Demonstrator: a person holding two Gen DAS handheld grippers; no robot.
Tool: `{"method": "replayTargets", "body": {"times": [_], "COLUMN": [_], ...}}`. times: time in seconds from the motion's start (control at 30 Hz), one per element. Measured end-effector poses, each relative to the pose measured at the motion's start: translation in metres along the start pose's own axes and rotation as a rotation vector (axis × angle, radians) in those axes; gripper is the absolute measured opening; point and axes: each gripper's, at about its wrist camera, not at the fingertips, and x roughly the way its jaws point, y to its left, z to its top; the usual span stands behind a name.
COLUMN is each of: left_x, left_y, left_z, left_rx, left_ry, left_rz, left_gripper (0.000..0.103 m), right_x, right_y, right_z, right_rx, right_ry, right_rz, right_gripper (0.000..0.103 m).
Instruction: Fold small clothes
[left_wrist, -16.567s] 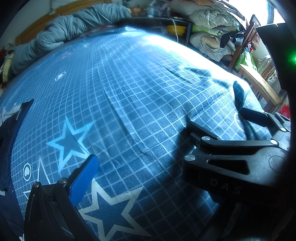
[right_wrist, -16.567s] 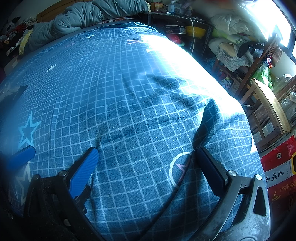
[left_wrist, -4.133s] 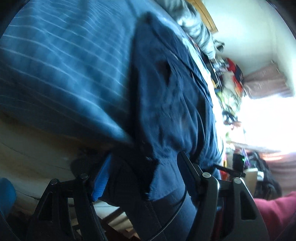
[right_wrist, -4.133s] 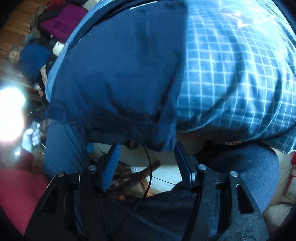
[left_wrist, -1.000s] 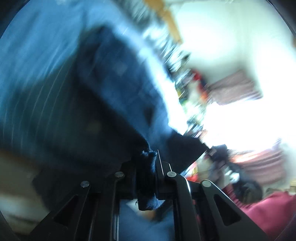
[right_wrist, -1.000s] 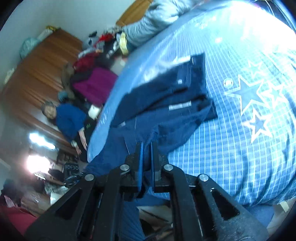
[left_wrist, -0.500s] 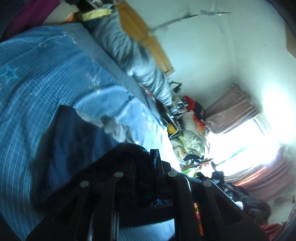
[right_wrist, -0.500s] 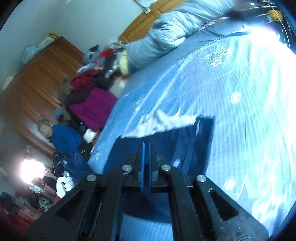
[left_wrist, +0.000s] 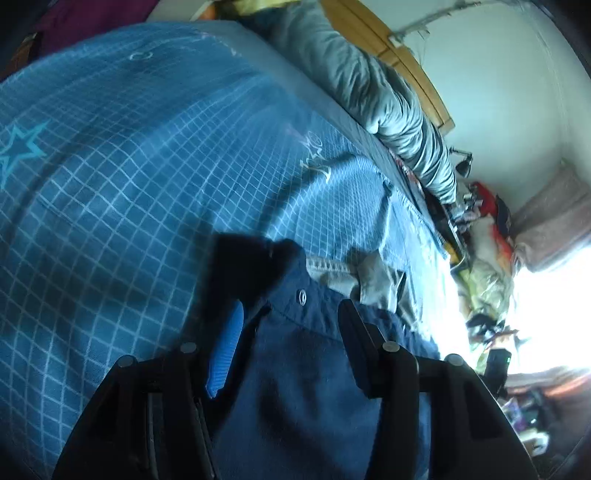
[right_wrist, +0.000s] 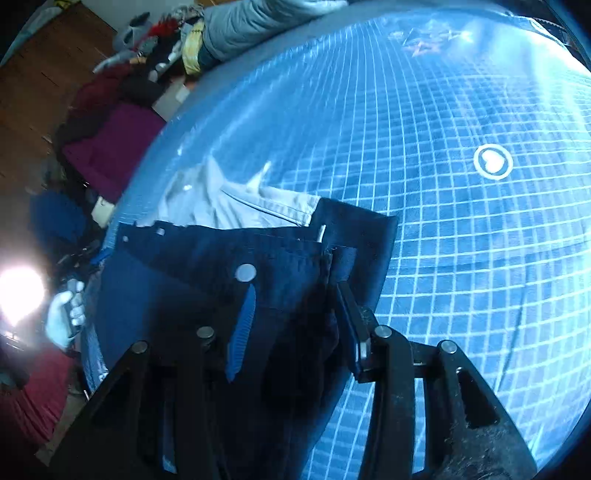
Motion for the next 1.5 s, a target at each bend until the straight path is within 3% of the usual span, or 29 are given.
{"method": "replayTargets", "body": {"times": [0.13, 0.33, 0.43, 0.6, 0.9, 1.03, 1.23, 1.33, 1.4, 1.5], "left_x": [-0.015, -0.039, -0.04, -0.03, -0.012, -0.018, -0.023, 0.0, 0.021, 0.049], "left_y": [-0.005, -0.003, -0.003, -0.01, -0.023, -0.026, -0.029, -0.032, -0.033, -0.01], "left_z": [-0.013, -0.033, -0.037, -0.032, -0.036, -0.034, -0.007, 0.003, 0.006, 0.015], "left_rx": [0.041, 0.084, 0.092, 0.103, 0.136, 0.161, 0.204, 0.226, 0.257, 0.204], "left_ry": [0.004, -0.019, -0.022, -0.018, 0.015, 0.01, -0.046, -0.01, 0.032, 0.067], "left_rz": [-0.002, 0.032, 0.037, 0.023, 0.039, 0.059, 0.111, 0.117, 0.148, 0.291], "left_gripper": [0.056, 0.057, 0.057, 0.057, 0.057, 0.06, 0.06, 0.06, 0.061, 0.06], "right_x": [0.014, 0.022, 0.016, -0.02, 0.025, 0.022, 0.011, 0.006, 0.002, -0.007], "right_y": [0.002, 0.001, 0.005, 0.003, -0.025, -0.023, -0.03, -0.039, -0.04, -0.033], "right_z": [0.004, 0.001, 0.002, 0.023, 0.033, 0.035, 0.02, 0.013, 0.011, 0.009], "right_rx": [-0.05, -0.056, -0.082, -0.087, -0.093, -0.091, -0.073, -0.041, -0.037, -0.033], "right_ry": [-0.016, -0.017, -0.04, -0.166, -0.088, -0.128, -0.127, -0.134, -0.154, -0.179], "right_rz": [-0.123, -0.121, -0.122, -0.076, -0.16, -0.178, -0.116, -0.11, -0.141, -0.171], "right_gripper": [0.045, 0.049, 0.003, 0.002, 0.002, 0.0, 0.0, 0.001, 0.004, 0.008]}}
